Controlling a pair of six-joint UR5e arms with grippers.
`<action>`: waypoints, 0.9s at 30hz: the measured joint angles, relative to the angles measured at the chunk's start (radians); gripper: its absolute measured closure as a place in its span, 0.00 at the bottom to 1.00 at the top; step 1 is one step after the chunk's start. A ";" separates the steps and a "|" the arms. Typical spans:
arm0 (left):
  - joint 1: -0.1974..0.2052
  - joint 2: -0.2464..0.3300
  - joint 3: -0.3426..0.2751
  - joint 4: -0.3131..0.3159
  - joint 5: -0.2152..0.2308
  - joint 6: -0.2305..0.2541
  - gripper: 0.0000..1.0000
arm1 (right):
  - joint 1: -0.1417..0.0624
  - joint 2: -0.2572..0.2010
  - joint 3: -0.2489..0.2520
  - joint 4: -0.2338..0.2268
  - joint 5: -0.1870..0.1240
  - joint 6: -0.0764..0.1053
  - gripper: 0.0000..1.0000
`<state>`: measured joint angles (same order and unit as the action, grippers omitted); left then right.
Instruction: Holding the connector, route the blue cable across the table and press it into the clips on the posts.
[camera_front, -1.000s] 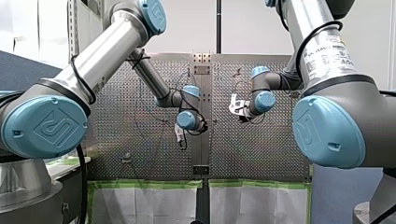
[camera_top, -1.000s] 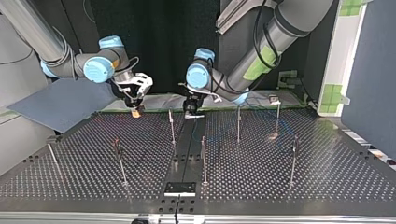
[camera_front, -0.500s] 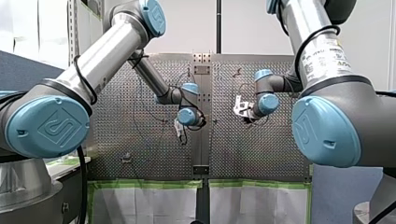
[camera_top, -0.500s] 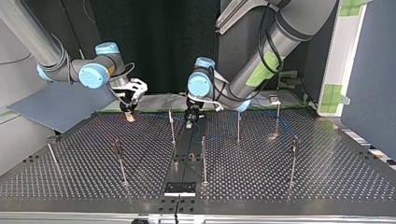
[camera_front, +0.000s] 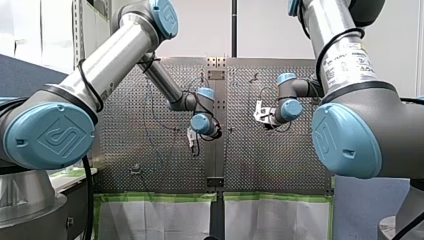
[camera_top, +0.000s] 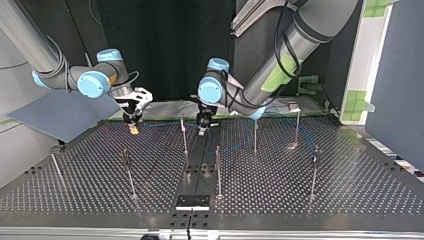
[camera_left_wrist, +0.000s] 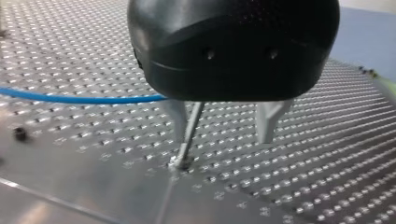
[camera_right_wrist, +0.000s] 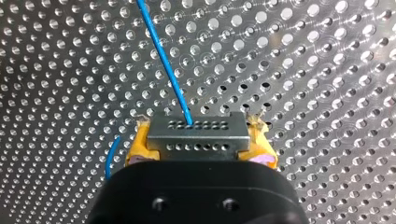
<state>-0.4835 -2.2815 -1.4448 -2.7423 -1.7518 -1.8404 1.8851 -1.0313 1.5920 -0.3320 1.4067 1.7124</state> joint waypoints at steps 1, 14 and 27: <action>-0.002 0.000 0.000 -0.008 -0.001 0.004 0.00 | 0.000 0.000 0.000 0.000 -0.001 -0.002 1.00; -0.090 0.058 -0.002 -0.116 -0.098 0.030 0.00 | -0.025 0.001 0.000 0.003 -0.010 -0.017 1.00; -0.201 0.083 -0.045 -0.123 -0.209 0.049 0.00 | -0.050 0.001 0.001 0.005 -0.012 -0.022 1.00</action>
<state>-0.6848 -2.1983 -1.4902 -2.8658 -1.9606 -1.7911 1.8355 -1.0303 1.5925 -0.3268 1.3945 1.6908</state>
